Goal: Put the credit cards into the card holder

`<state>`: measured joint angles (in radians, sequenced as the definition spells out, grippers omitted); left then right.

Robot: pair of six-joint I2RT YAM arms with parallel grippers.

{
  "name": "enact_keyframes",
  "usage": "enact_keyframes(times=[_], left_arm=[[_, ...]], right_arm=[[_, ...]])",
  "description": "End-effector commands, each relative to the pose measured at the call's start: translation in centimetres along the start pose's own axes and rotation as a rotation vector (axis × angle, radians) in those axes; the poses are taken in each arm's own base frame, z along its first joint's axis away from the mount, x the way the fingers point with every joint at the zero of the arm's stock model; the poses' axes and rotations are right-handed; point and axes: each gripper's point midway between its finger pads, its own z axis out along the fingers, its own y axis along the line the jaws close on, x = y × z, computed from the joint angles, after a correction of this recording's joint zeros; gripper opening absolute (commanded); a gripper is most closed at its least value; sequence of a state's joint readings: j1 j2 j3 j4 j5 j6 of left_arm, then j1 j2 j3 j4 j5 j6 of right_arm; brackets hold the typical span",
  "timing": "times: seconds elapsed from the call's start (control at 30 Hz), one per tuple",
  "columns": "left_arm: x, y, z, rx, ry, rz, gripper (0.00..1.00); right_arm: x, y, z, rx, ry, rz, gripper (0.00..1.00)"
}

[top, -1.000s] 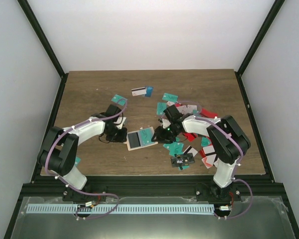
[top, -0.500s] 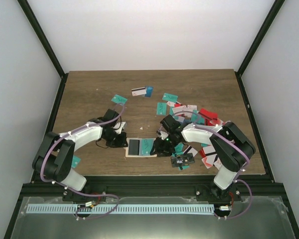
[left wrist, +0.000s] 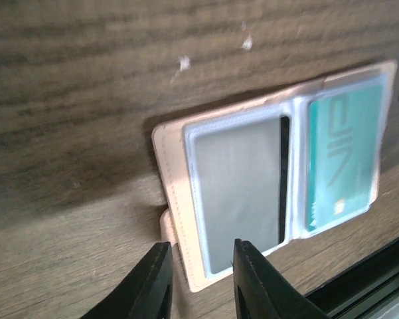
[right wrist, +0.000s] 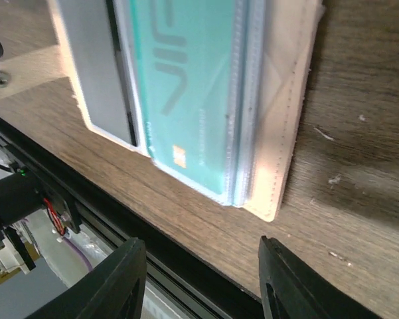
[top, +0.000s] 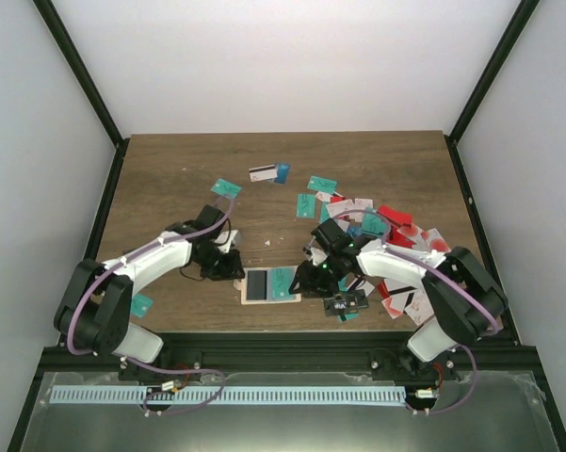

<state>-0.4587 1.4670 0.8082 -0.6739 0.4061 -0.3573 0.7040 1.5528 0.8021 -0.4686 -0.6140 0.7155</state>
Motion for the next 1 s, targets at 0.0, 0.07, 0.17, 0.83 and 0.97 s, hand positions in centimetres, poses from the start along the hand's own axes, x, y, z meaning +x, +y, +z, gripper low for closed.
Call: enact_keyframes(times=[0.0, 0.07, 0.17, 0.83, 0.97], left_arm=[[-2.1, -0.8, -2.6, -0.046, -0.074, 0.031, 0.33], [-2.7, -1.1, -3.5, -0.061, -0.099, 0.037, 0.38], [-3.8, -1.9, -5.0, -0.063, -0.142, 0.048, 0.4], [-1.1, -7.8, 2.6, -0.034, 0.1, 0.172, 0.1], [-0.5, -7.6, 3.3, -0.04, 0.122, 0.179, 0.1]], right_arm=[[-0.9, 1.4, -1.7, -0.006, -0.073, -0.059, 0.49], [-1.4, 1.7, -2.3, -0.014, -0.099, -0.071, 0.51], [-2.2, 1.7, -2.9, -0.029, -0.126, -0.067, 0.56], [-4.6, -0.8, -0.1, -0.121, -0.106, -0.011, 0.59], [-4.3, -1.3, 0.5, -0.129, -0.089, 0.003, 0.59]])
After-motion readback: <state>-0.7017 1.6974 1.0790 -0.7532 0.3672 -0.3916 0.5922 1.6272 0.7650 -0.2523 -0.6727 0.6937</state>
